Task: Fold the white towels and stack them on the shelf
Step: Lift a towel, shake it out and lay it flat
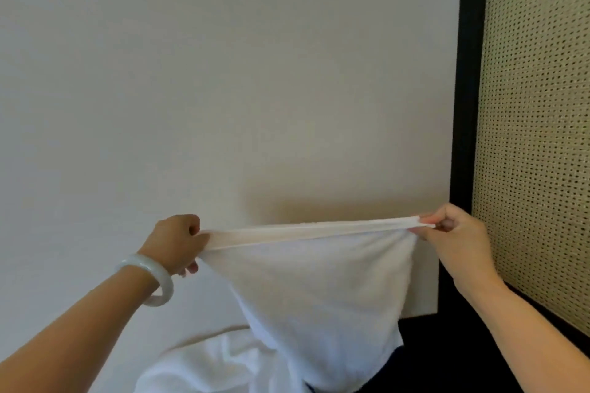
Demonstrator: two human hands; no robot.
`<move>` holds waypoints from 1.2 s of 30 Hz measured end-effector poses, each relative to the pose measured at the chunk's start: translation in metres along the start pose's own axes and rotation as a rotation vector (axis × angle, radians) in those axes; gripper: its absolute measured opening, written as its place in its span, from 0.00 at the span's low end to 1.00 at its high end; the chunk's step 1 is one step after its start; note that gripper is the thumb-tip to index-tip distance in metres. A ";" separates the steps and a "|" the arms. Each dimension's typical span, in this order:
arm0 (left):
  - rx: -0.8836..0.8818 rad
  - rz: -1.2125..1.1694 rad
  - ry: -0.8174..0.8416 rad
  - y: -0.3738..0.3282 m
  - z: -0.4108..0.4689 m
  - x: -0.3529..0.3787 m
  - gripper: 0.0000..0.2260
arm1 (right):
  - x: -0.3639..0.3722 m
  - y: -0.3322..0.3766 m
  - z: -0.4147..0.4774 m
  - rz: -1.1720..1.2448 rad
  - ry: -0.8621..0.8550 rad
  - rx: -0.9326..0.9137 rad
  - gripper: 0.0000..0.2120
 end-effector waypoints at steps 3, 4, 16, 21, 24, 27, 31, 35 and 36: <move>0.005 -0.188 -0.200 -0.006 0.018 -0.032 0.04 | -0.001 0.026 0.026 -0.050 0.014 -0.045 0.16; 0.010 -0.275 -0.206 -0.009 0.023 -0.041 0.02 | 0.002 0.036 0.032 -0.082 0.058 -0.037 0.16; -0.224 -0.322 0.136 0.086 -0.034 0.046 0.08 | 0.115 -0.067 -0.144 -0.443 1.098 0.412 0.05; -0.285 -0.303 0.144 0.136 -0.068 0.072 0.04 | 0.137 -0.108 -0.186 -0.546 1.260 0.489 0.07; -0.275 -0.307 0.088 0.153 -0.082 0.072 0.06 | 0.147 -0.112 -0.187 -0.486 1.348 0.480 0.06; -0.243 -0.304 0.073 0.162 -0.094 0.071 0.07 | 0.170 -0.100 -0.157 -0.352 1.077 0.358 0.05; -0.215 -0.296 0.048 0.170 -0.104 0.070 0.09 | 0.214 -0.096 -0.113 -0.238 0.766 0.397 0.04; -0.228 -0.306 0.025 0.178 -0.104 0.066 0.08 | 0.249 -0.114 -0.109 -0.148 0.830 0.615 0.07; -0.232 -0.310 0.026 0.180 -0.103 0.065 0.08 | 0.256 -0.119 -0.109 -0.145 0.839 0.638 0.08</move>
Point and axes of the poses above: each hand's wrist, its own z-axis towards the middle knuckle, its own x-axis out of the palm, y = z × x, the point moved 2 cm from there along z, towards the middle knuckle, and after that the axes turned 6 degrees about y, right-handed, at the moved point
